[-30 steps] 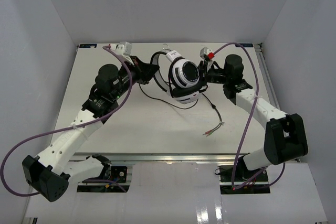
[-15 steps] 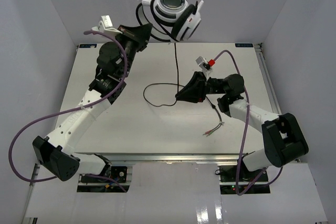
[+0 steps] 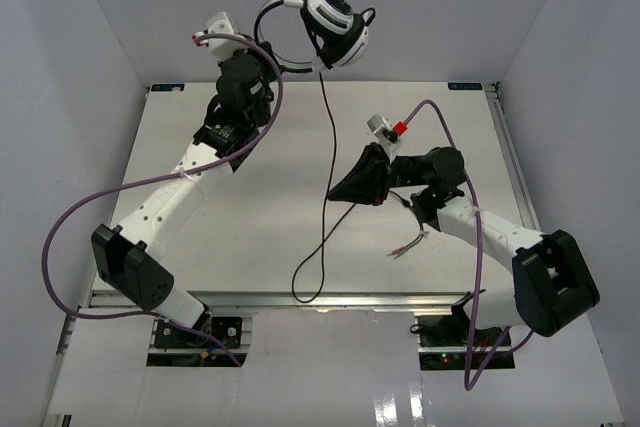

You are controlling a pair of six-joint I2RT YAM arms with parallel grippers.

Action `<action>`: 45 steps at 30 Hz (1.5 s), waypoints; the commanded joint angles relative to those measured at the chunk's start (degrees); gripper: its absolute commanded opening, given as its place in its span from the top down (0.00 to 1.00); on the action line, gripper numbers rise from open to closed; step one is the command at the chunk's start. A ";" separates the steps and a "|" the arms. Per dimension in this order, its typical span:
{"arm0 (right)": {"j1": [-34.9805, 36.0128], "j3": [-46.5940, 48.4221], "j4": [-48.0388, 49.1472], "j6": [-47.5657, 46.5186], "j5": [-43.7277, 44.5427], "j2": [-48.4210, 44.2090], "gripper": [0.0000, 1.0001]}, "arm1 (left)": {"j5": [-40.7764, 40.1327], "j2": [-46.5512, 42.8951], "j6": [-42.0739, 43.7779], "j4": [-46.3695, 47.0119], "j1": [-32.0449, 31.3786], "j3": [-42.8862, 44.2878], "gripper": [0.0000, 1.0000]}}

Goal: Wrap the headphones

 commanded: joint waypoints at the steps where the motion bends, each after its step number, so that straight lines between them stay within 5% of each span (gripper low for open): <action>1: -0.24 3.28 -4.78 -3.90 0.92 -2.51 0.92 | -5.99 -1.93 20.58 3.81 -0.05 -1.28 1.00; 7: -4.53 6.24 -10.75 -5.83 0.06 -3.10 0.92 | -5.96 -6.57 33.69 8.13 -0.09 -14.56 1.00; 9: -5.95 7.35 -24.13 -13.68 2.46 -3.61 0.89 | -5.45 -9.44 33.89 9.68 -0.05 -17.38 1.00; 11: -5.93 10.71 -42.82 -36.17 10.16 -4.06 0.62 | -3.68 -12.20 32.17 8.59 -0.05 -17.44 1.00; 13: -5.87 9.61 -50.25 -43.42 18.56 -3.75 0.41 | -1.69 -13.69 27.75 5.02 -0.06 -15.21 1.00; 15: -6.19 6.38 -48.46 -47.94 21.64 -4.14 0.10 | -0.19 -15.83 24.54 3.04 -0.14 -13.79 1.00; 25: -10.26 4.74 -37.89 -67.08 13.47 1.13 0.10 | 7.97 -21.31 7.98 -11.66 -0.14 -2.63 1.00; 28: -10.95 6.91 -37.72 -69.17 18.46 3.17 0.10 | 10.54 -21.89 4.06 -13.47 -0.14 -0.40 1.00; 34: -10.76 14.54 -37.33 -58.55 24.17 7.11 0.10 | 13.02 -23.44 0.18 -15.40 -0.14 1.30 1.00; 37: -9.01 16.90 -33.20 -44.34 12.61 11.12 0.08 | 14.06 -23.58 -1.74 -15.89 -0.14 1.65 1.00; 39: -5.93 14.80 -18.28 -29.61 0.35 13.44 0.05 | 14.57 -23.58 -2.50 -16.21 -0.14 1.71 1.00; 42: 1.11 11.45 -5.52 -16.63 -6.26 15.41 0.06 | 14.62 -23.60 -2.64 -16.48 -0.14 1.68 1.00; 44: 2.85 14.72 -19.01 -28.48 -0.78 15.38 0.15 | 14.70 -23.86 -2.92 -16.57 -0.14 1.43 1.00; 45: 3.62 16.96 -30.70 -34.62 3.48 15.65 0.29 | 14.70 -24.03 -3.30 -16.62 -0.14 1.32 1.00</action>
